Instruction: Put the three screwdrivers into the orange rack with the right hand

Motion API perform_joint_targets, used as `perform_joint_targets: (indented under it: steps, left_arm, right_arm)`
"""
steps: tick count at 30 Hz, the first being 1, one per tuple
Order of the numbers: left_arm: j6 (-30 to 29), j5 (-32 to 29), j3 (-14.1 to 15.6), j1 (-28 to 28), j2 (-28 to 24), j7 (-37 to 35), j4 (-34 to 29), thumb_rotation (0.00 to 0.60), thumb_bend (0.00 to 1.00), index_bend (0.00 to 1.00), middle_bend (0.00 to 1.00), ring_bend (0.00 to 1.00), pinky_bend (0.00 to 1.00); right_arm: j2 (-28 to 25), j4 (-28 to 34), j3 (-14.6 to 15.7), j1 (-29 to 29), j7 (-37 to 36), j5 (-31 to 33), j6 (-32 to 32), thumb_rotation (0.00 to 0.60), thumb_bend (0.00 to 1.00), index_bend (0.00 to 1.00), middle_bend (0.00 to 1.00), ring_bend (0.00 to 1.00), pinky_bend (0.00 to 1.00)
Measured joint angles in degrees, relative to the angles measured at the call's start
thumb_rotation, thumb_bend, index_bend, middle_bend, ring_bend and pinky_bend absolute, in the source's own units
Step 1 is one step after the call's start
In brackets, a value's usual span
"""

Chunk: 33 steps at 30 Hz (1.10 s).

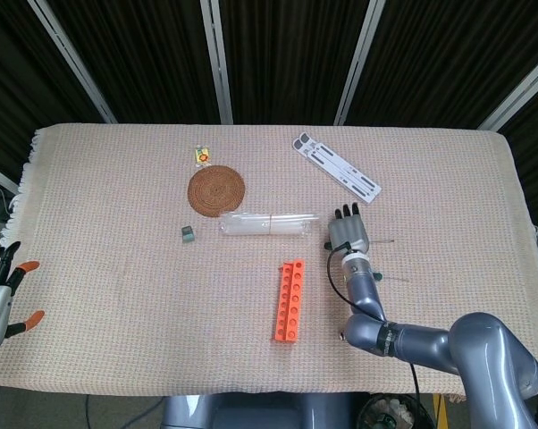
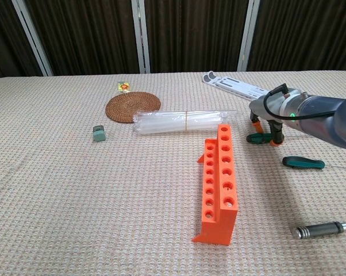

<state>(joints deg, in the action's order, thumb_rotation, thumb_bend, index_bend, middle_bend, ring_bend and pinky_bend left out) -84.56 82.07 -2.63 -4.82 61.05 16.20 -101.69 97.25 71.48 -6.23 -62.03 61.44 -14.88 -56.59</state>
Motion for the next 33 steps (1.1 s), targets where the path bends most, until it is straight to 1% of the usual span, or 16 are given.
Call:
perform_joint_targets:
  steps: [5,15,20,23,26,29,33]
  left_arm:
    - [-0.13,-0.12,-0.07,0.03,-0.05,0.12,-0.13,0.600,0.13,0.26,0.00,0.00,0.00]
    - [0.06,-0.39,-0.13,-0.12,0.07,0.44,-0.25,0.600,0.13,0.25,0.00,0.00,0.00]
    - [0.16,-0.48,-0.17,-0.23,0.06,0.47,-0.15,0.600,0.13,0.25,0.00,0.00,0.00]
    - [0.24,-0.59,-0.17,-0.26,0.03,0.47,-0.13,0.600,0.13,0.25,0.00,0.00,0.00]
    - [0.36,-0.62,-0.16,-0.33,0.02,0.52,-0.18,0.600,0.13,0.25,0.00,0.00,0.00]
    - [0.49,-0.49,-0.12,-0.45,0.05,0.71,-0.31,0.600,0.14,0.25,0.00,0.00,0.00]
    - [0.58,-0.07,-0.03,-0.64,0.01,1.21,-0.75,0.600,0.13,0.25,0.00,0.00,0.00]
  right_arm:
    - [0.37,-0.76,-0.65,0.22,-0.37,0.27,0.55,0.600,0.27,0.48,0.12,0.00,0.00]
    - [1.48,-2.91,-2.01,0.84,-1.64,-0.43,1.21,0.600,0.27,0.55,0.17,0.00,0.00]
    - [0.85,-2.39,-3.07,1.13,-2.78,-1.19,1.37,0.600,0.28,0.57,0.19,0.00,0.00]
    - [-0.85,-0.23,-4.31,1.60,-4.82,-1.76,1.78,0.600,0.28,0.58,0.20,0.00,0.00]
    - [-3.91,3.48,-5.90,2.44,-7.89,-2.35,2.73,0.600,0.29,0.59,0.21,0.00,0.00]
    - [-7.74,7.86,-7.74,3.58,-11.74,-2.85,4.29,0.600,0.29,0.59,0.22,0.00,0.00]
    - [-14.28,14.57,-10.87,5.95,-18.66,-3.45,7.99,0.600,0.29,0.60,0.22,0.00,0.00]
